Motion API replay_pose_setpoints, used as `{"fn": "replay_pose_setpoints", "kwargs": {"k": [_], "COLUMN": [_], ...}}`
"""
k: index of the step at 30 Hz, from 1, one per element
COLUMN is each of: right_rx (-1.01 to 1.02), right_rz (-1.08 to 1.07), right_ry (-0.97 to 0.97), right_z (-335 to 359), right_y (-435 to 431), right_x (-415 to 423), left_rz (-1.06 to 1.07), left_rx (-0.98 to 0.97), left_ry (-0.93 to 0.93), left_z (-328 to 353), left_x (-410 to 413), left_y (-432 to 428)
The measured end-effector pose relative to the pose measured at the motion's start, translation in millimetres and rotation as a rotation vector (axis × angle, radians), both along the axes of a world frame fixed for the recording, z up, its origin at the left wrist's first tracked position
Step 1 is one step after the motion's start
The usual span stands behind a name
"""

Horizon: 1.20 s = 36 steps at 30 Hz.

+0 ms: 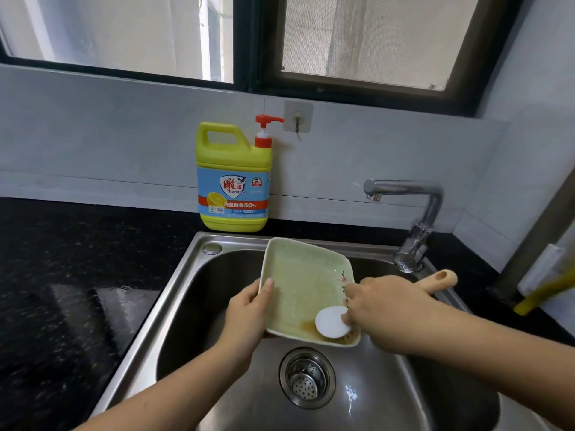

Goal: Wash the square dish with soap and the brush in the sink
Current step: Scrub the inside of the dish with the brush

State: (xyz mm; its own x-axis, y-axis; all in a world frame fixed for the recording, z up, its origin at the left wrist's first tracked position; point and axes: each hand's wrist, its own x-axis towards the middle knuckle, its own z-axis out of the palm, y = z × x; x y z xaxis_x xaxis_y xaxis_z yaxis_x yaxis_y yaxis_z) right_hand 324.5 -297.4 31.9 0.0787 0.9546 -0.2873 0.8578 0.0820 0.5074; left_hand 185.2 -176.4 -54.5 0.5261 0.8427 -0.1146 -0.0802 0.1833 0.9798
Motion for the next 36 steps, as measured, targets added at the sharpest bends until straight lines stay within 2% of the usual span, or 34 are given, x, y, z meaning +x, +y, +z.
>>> {"fn": "replay_pose_setpoints", "kwargs": {"k": [3, 7, 15, 17, 19, 24, 28, 32, 36], "right_rx": [0.146, 0.321, 0.761, 0.746, 0.742, 0.734, 0.701, 0.578, 0.386], "right_rz": [-0.014, -0.006, -0.432, -0.556, -0.651, -0.740, -0.794, -0.777, -0.680], "right_ry": [0.180, 0.285, 0.512, 0.611, 0.803, 1.095, 1.208, 1.253, 1.146], "right_z": [2, -12, -27, -33, -38, -45, -48, -46, -44], "right_y": [0, 7, 5, 3, 3, 16, 16, 12, 15], "right_x": [-5, -19, 28, 39, 44, 52, 65, 77, 82], "left_rz": [-0.008, -0.053, -0.053, -0.050, -0.053, -0.115, -0.184, -0.136, -0.205], "left_rx": [-0.055, -0.117, -0.148, -0.175, -0.194, -0.250, -0.259, -0.334, -0.333], "left_ry": [-0.019, -0.057, -0.094, -0.108, -0.116, -0.083, 0.007, 0.010, 0.118], "left_z": [-1, 1, 0, 1, 0, -1, -2, 1, 2], "left_x": [2, 3, 1, 1, 2, 3, 2, 3, -1], "left_y": [0, -1, 2, 1, 0, -1, 4, 8, 7]}}
